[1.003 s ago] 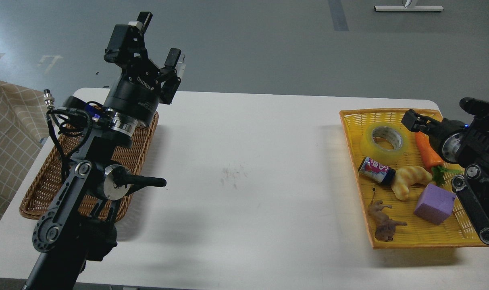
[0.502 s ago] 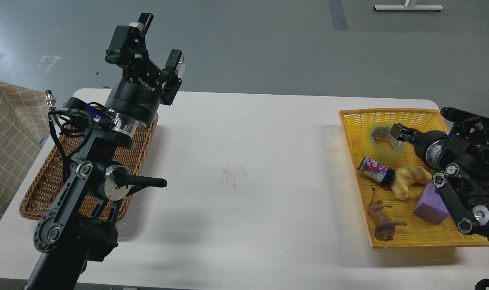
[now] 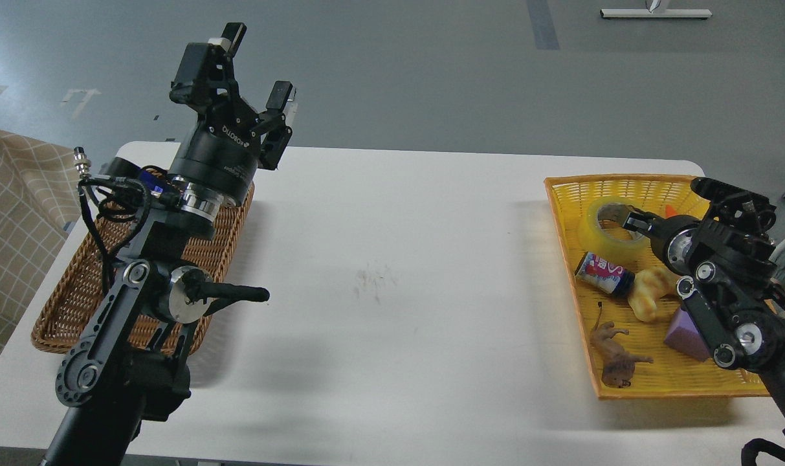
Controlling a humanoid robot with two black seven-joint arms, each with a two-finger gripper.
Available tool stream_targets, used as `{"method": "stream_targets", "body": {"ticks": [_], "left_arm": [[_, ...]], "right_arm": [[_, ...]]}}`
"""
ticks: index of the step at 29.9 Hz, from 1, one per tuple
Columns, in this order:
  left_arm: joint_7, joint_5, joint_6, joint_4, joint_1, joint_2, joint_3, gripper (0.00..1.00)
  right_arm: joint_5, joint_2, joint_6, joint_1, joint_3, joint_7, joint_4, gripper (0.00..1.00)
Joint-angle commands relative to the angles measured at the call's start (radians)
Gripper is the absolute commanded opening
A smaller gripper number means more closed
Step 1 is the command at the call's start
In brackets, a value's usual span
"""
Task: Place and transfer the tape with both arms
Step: 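Lower the right gripper into the yellow tray onto the yellow tape roll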
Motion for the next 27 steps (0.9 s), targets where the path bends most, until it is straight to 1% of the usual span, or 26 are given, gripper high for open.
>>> {"method": "stream_targets", "body": {"ticks": [1, 5, 7, 9, 11, 15, 18, 20, 25, 27], "left_arm": [[-0.001, 0.000, 0.000, 0.000, -0.001, -0.002, -0.002, 0.98], [-0.001, 0.000, 0.000, 0.000, -0.001, 0.000, 0.000, 0.98], [-0.001, 0.000, 0.000, 0.000, -0.001, 0.000, 0.000, 0.98], [-0.001, 0.000, 0.000, 0.000, -0.001, 0.001, 0.000, 0.98], [-0.001, 0.000, 0.000, 0.000, -0.001, 0.001, 0.000, 0.98], [-0.001, 0.000, 0.002, 0.000, -0.001, 0.003, 0.000, 0.98], [-0.001, 0.000, 0.002, 0.000, -0.001, 0.005, 0.000, 0.98], [-0.001, 0.000, 0.000, 0.000, 0.000, 0.005, 0.000, 0.98], [-0.001, 0.000, 0.002, 0.000, 0.000, 0.006, 0.000, 0.98], [-0.001, 0.000, 0.002, 0.000, 0.000, 0.008, 0.000, 0.98]], "right_arm": [[0.000, -0.001, -0.022, -0.001, -0.001, 0.000, -0.008, 0.64], [0.000, 0.003, -0.030, -0.001, -0.001, -0.001, -0.018, 0.62], [0.000, 0.011, -0.030, -0.004, -0.001, -0.003, -0.018, 0.59], [0.000, 0.011, -0.030, -0.007, -0.001, -0.003, -0.018, 0.53], [0.000, 0.011, -0.030, -0.010, -0.001, -0.003, -0.018, 0.49], [0.000, 0.011, -0.030, -0.012, -0.001, -0.003, -0.014, 0.47], [0.000, 0.012, -0.030, -0.012, -0.001, -0.005, -0.016, 0.44], [0.000, 0.012, -0.030, -0.012, -0.001, -0.003, -0.016, 0.38], [0.000, 0.017, -0.030, -0.012, -0.001, -0.005, -0.016, 0.35], [0.000, 0.019, -0.030, -0.012, -0.001, -0.005, -0.014, 0.35]]}}
